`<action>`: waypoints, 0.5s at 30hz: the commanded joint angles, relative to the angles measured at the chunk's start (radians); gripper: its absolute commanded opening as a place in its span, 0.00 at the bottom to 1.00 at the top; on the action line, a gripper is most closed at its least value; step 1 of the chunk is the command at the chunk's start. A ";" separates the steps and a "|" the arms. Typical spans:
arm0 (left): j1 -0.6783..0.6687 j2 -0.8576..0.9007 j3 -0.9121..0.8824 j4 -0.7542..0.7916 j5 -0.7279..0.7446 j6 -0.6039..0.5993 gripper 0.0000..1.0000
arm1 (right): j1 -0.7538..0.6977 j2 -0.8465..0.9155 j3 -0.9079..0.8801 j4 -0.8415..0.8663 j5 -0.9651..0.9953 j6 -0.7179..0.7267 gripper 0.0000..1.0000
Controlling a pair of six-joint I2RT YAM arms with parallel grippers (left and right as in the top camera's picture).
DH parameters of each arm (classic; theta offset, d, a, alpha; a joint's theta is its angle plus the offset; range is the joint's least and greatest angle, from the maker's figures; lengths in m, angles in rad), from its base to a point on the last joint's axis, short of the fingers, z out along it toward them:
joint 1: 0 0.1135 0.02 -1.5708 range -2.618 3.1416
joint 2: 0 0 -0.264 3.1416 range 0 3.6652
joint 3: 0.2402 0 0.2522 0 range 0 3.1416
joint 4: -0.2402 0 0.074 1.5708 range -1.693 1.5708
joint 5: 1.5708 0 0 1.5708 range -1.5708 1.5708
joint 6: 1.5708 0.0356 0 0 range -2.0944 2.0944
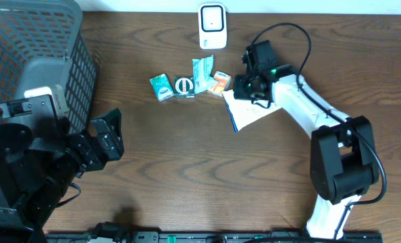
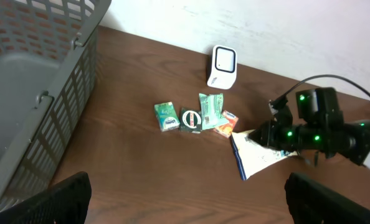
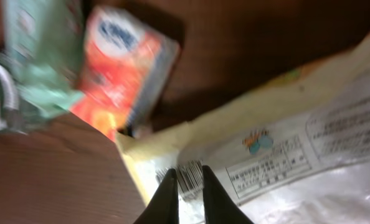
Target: Scan the item barcode
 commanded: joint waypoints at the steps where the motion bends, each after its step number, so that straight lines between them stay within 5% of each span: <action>1: 0.004 0.000 0.007 -0.002 -0.013 -0.009 0.98 | 0.026 0.005 -0.061 -0.011 0.074 0.001 0.06; 15: 0.004 0.000 0.007 -0.002 -0.013 -0.009 0.98 | -0.063 -0.074 -0.023 -0.301 0.086 -0.055 0.02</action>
